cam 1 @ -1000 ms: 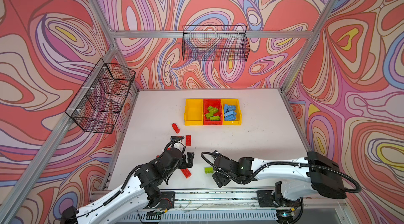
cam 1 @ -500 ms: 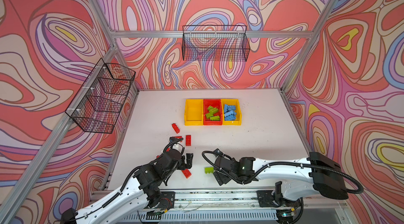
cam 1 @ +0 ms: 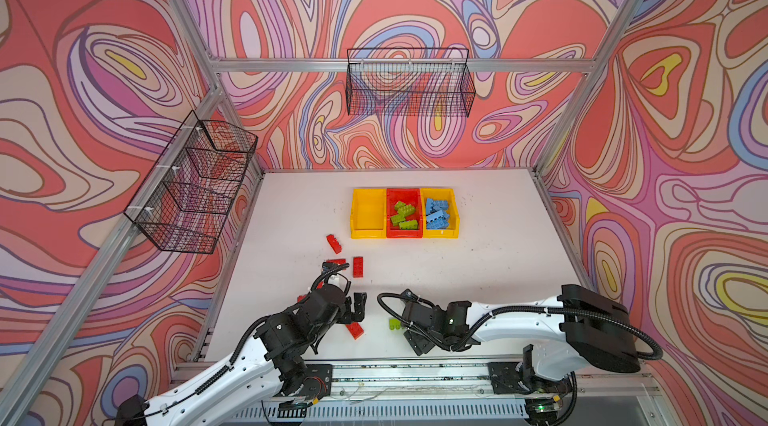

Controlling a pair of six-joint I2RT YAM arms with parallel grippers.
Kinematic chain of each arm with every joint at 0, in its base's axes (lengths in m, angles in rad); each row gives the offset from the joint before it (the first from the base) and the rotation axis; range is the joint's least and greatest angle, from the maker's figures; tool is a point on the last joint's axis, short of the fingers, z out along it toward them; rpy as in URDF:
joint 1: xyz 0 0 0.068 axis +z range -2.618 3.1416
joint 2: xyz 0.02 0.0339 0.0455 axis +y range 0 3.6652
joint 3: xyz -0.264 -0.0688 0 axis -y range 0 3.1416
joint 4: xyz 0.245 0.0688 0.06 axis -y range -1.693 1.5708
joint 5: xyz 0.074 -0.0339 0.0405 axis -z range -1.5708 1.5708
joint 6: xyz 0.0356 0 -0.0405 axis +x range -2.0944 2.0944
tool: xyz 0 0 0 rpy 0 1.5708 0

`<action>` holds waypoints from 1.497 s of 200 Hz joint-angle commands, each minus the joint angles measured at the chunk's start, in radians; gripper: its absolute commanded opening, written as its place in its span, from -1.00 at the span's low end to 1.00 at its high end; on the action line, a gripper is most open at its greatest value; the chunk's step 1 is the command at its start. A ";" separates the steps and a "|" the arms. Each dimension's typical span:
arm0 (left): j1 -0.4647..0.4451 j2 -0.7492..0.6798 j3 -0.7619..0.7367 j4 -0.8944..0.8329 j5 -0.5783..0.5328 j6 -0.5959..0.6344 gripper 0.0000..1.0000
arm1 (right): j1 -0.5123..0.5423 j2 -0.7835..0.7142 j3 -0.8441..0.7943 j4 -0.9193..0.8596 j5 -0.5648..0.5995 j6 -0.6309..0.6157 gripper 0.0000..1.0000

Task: Sort the legos into containers by color
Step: 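Reach the right gripper to a lime-green brick near the table edge and grasp, then carry the lime-green brick into the red bin and open the right gripper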

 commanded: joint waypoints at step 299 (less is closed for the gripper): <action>0.010 0.097 0.000 0.027 -0.105 0.039 1.00 | -0.689 0.583 1.049 -0.063 -0.031 -0.351 0.94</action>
